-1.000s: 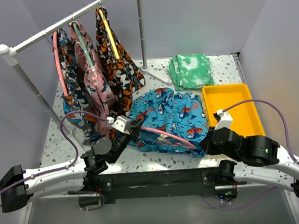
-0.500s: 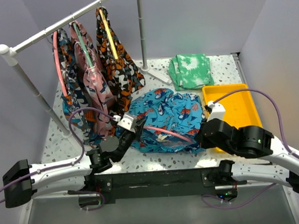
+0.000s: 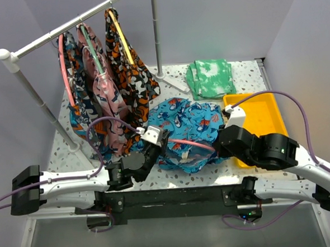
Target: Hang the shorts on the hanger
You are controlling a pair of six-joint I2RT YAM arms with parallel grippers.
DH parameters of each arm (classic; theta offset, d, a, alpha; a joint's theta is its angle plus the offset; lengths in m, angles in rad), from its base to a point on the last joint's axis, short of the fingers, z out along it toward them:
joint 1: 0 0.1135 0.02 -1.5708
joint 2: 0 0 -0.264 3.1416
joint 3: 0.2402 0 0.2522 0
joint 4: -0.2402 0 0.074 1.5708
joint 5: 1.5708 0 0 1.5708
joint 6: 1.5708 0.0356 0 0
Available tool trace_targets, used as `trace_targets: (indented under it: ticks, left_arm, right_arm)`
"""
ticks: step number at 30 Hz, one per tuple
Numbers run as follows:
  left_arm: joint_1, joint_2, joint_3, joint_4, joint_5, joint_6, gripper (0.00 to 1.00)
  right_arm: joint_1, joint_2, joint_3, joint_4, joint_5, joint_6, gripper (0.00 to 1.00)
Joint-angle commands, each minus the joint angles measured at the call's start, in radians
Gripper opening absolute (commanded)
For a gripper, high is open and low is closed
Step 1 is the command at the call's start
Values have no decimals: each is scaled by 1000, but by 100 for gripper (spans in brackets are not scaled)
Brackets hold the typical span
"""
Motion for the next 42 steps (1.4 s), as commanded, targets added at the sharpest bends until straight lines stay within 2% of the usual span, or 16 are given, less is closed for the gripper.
trace_targets:
  ticks: [1, 9, 18, 28, 33, 37, 42]
  left_arm:
    - [-19, 22, 86, 40, -35, -59, 0]
    - [-42, 70, 216, -34, 3, -77, 0]
    - [-44, 97, 393, -109, 129, -79, 0]
    - [-27, 231, 621, -159, 325, -40, 0]
    - [37, 294, 741, -198, 495, -40, 0]
    - [173, 318, 796, -209, 676, -45, 0]
    - [273, 409, 914, -253, 859, 18, 0]
  right_arm:
    - [3, 14, 85, 29, 89, -26, 0]
    - [3, 69, 307, -1, 175, -106, 0]
    - [3, 101, 506, -14, 241, -200, 0]
    - [3, 16, 641, -79, 297, -239, 0]
    - [4, 0, 655, -82, 271, -253, 0]
    - [3, 8, 626, -93, 273, -249, 0]
    - [3, 46, 597, -84, 305, -264, 0]
